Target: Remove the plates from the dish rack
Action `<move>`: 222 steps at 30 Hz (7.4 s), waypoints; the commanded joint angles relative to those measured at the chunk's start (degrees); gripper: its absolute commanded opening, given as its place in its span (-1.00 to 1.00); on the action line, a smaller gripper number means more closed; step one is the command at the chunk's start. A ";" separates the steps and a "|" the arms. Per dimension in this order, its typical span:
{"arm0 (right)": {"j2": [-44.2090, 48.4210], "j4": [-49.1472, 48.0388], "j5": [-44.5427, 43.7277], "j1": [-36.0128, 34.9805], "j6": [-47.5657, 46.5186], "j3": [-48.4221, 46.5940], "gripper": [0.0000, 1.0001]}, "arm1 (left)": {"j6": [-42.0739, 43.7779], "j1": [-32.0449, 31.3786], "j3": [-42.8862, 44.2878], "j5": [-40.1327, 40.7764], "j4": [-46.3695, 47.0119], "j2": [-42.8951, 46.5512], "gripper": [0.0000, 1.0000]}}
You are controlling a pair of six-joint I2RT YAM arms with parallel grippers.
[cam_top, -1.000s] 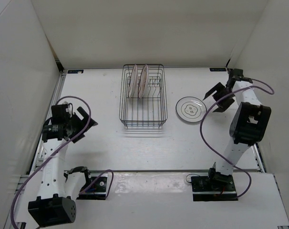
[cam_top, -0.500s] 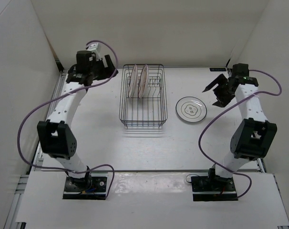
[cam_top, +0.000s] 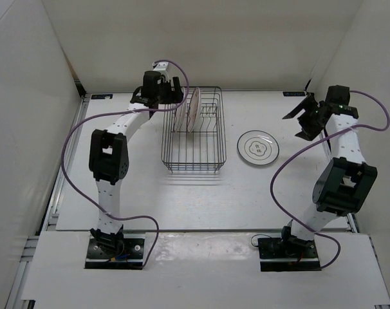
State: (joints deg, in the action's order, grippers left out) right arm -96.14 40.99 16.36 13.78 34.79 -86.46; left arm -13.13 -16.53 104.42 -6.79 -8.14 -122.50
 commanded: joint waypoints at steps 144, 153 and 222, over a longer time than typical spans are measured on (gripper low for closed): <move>-3.80 -16.30 22.84 14.17 11.80 11.04 0.76 | -1.56 -7.98 12.03 -17.55 6.65 -4.68 0.43; -2.21 -16.12 22.66 14.17 11.71 12.89 0.76 | 5.47 -9.39 7.82 -16.95 -1.08 -4.07 -0.05; -8.89 -17.88 24.07 17.42 13.12 12.10 0.76 | 16.93 -4.83 -32.26 46.60 -2.83 19.49 -0.42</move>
State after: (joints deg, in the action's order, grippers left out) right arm -104.40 23.44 40.91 29.23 47.35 -72.97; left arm 8.86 -22.76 70.46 38.00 -7.11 -103.94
